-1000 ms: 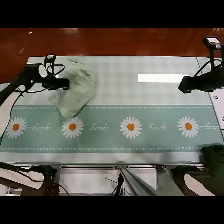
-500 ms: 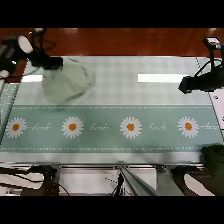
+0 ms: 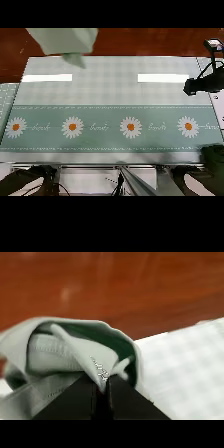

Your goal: Fold the shirts.

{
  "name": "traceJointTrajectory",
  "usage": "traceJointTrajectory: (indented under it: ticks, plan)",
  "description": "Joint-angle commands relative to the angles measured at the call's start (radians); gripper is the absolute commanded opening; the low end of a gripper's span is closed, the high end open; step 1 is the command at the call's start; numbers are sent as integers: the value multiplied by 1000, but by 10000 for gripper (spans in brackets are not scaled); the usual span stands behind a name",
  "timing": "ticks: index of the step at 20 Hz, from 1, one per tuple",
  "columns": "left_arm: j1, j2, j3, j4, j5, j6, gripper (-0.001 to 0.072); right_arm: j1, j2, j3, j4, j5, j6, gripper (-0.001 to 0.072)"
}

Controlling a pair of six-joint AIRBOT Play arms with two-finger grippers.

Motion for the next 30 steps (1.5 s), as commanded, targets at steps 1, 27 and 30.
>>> traceJointTrajectory:
  ticks: [1, 27, 30]
  plan:
    - [-127, 69, 16, -14, -24, -1, 35, 0, 0, 0, -54, 47, -9, 609]
    - [-29, -151, -211, -13, -352, 22, 419, 0, 0, 0, -119, 47, -26, 608]
    - [112, -148, -271, -14, -459, 22, 630, 0, -1, 0, -120, 46, -26, 608]
